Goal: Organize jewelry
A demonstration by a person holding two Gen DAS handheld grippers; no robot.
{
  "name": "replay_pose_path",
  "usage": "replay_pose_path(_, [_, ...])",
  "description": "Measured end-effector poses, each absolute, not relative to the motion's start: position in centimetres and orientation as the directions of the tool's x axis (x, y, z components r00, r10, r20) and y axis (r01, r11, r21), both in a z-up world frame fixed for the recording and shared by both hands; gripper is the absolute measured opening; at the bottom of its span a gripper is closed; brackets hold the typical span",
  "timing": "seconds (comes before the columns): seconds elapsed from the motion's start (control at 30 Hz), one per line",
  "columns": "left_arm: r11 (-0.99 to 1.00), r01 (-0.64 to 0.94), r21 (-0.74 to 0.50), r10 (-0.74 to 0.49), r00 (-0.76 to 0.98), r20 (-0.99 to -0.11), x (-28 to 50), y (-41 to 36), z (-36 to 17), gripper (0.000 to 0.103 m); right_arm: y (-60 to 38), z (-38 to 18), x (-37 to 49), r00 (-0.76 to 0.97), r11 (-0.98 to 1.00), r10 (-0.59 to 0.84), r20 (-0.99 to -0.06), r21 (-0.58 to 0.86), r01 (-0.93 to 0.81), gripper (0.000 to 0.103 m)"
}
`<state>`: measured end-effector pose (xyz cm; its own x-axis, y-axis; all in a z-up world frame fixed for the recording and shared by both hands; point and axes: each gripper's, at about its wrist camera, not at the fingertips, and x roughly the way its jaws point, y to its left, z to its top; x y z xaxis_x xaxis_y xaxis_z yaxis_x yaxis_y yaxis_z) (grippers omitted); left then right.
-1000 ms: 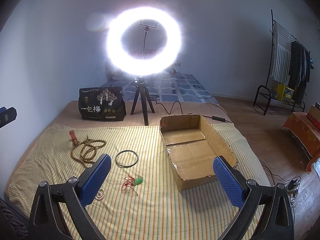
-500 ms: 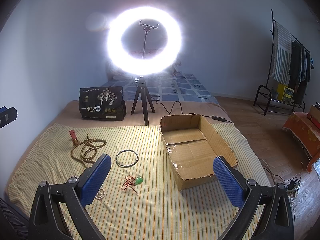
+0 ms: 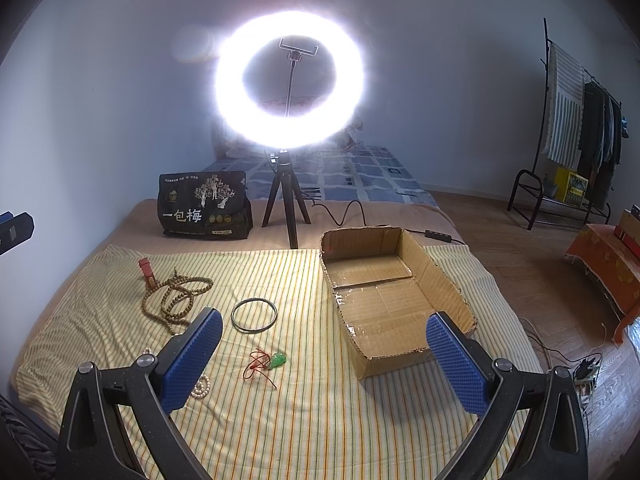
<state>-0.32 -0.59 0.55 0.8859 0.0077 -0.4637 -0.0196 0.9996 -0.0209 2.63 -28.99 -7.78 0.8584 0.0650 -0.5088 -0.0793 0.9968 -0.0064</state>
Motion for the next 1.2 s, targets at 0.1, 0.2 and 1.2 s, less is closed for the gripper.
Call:
replay_pose_path(0.1, [1.000, -0.019, -0.021, 0.007, 0.886, -0.464, -0.3, -0.6, 0.6, 0.103, -28.9, -7.8, 2.6, 0.858, 0.997, 0.065, -0.509, -0.006, -0.079, 0.103])
replay_pose_path(0.2, [1.000, -0.019, -0.020, 0.007, 0.886, -0.464, -0.3, -0.6, 0.5, 0.103, -28.9, -7.8, 2.6, 0.858, 0.997, 0.064, -0.509, -0.007, -0.079, 0.103])
replay_pose_path(1.2, [0.999, -0.016, -0.042, -0.013, 0.784, -0.620, 1.9, 1.1, -3.7, 0.102, -26.2, -10.2, 4.6, 0.794, 0.969, 0.143, -0.591, -0.080, -0.234, 0.102])
